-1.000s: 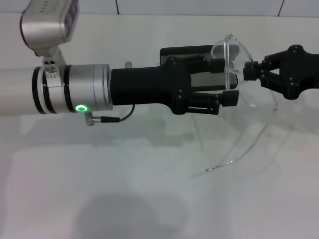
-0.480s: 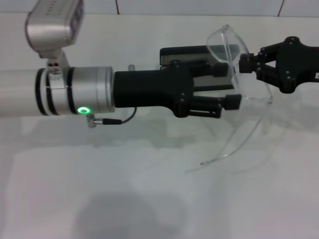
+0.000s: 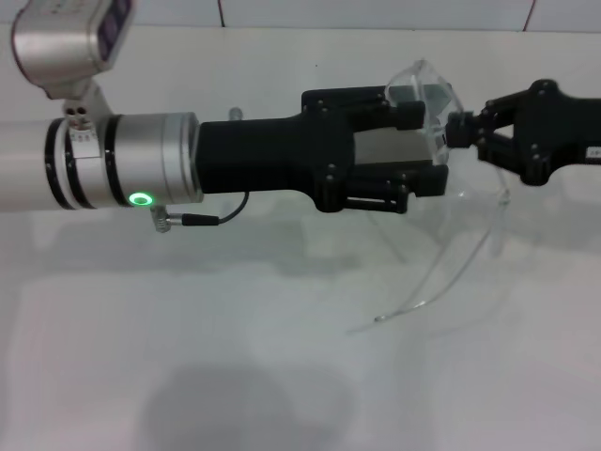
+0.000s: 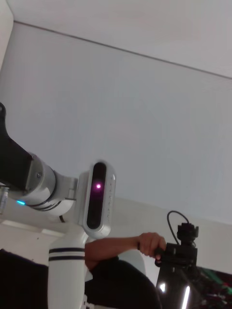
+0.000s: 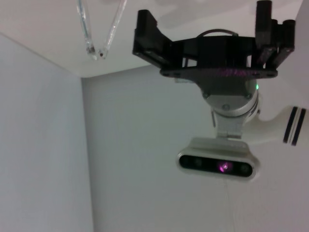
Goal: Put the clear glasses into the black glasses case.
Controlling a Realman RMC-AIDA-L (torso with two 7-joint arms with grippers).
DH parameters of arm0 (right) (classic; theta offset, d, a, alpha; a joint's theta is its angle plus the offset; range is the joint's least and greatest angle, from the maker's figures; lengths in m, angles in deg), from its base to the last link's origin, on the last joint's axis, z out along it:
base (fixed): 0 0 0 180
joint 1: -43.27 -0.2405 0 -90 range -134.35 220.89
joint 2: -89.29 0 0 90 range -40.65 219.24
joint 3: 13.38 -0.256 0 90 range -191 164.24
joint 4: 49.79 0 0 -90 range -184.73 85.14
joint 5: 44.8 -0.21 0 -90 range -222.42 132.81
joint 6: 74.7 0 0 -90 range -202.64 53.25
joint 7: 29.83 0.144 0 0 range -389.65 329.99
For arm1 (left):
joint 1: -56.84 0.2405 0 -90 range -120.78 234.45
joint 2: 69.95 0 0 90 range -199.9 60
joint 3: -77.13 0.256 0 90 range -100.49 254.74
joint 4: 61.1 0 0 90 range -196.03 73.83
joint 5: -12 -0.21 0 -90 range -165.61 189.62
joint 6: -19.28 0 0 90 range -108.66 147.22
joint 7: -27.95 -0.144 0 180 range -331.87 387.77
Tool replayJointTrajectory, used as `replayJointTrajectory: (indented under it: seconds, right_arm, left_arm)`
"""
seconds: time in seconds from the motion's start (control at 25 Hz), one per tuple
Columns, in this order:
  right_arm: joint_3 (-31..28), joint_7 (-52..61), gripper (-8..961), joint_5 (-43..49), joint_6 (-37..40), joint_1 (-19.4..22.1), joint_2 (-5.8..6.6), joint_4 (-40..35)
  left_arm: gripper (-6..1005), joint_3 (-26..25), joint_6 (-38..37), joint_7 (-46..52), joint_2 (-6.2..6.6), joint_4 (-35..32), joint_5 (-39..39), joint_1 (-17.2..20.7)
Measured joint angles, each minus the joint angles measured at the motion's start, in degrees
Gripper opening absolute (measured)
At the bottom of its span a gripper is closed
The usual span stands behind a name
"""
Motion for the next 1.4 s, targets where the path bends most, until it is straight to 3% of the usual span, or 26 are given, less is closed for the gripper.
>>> replayJointTrajectory:
  seconds: [0.4,0.64,0.8,1.08,1.24,1.4]
  right_arm:
    - [0.6,-1.1,69,2.3,0.8,-1.8,-0.98,1.4]
    - [-0.9,-1.3,68,2.0,0.2,-1.2,-0.99,1.5]
    - [-4.2,-1.6,68,1.0,-3.6,0.1,-1.15,1.6]
    - [-6.1,-9.5,70,-15.7,-3.0,4.4,-1.19,2.9]
    - [-6.1,-15.1,71,-26.8,2.0,5.1,-1.14,7.3]
    - [-4.3,-20.1,72,-32.4,5.6,3.0,-1.54,12.2]
  left_arm:
    - [879,1.1,1.6,1.7,-0.45,1.2,-1.6,-2.7]
    - [879,0.7,0.9,2.1,-0.4,0.8,-1.7,-1.9]
    - [879,-1.9,-3.7,1.4,0.19,-0.3,-1.4,0.1]
    - [880,-4.3,-2.6,0.3,0.85,-0.6,-3.3,3.3]
    - [880,-4.1,-0.2,0.2,0.07,-0.3,-7.0,2.5]
    - [880,-2.2,0.3,0.1,-0.72,0.7,-9.9,-0.2]
